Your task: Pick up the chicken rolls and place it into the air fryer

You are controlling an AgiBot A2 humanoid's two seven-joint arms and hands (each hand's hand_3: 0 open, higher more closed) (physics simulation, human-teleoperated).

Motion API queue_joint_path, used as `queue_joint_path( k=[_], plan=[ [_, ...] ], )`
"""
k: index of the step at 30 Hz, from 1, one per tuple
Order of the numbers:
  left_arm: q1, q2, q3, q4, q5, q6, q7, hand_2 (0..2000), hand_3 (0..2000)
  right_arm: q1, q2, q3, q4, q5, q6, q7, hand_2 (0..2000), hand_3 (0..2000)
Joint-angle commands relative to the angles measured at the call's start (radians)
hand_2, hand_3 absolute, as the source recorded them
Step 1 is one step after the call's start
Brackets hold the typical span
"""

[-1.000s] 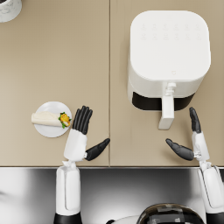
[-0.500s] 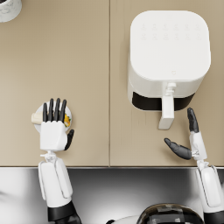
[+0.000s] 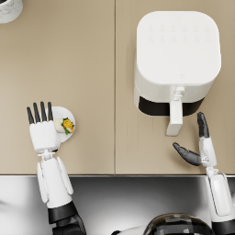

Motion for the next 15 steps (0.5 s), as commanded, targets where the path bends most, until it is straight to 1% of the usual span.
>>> queue_joint_path(
  k=[1,8,11,15],
  plan=[
    [0.039,-0.002,0.028,0.058,0.006,0.0,0.0,0,0,0.014,-0.007,-0.007,-0.001,0.0,0.0,0.0,0,0],
    [0.033,0.008,0.062,0.152,0.02,-0.001,-0.001,0,0,0.028,-0.025,-0.005,-0.01,0.0,0.0,0.0,0,0],
    [0.05,0.012,0.077,0.216,0.021,0.003,-0.001,0,0,0.033,-0.032,-0.002,-0.014,0.0,0.0,0.0,0,0],
    [0.073,0.015,0.092,0.277,0.022,0.032,0.004,0,0,0.026,-0.037,-0.002,-0.015,0.0,0.0,0.0,0,0]
  ],
)
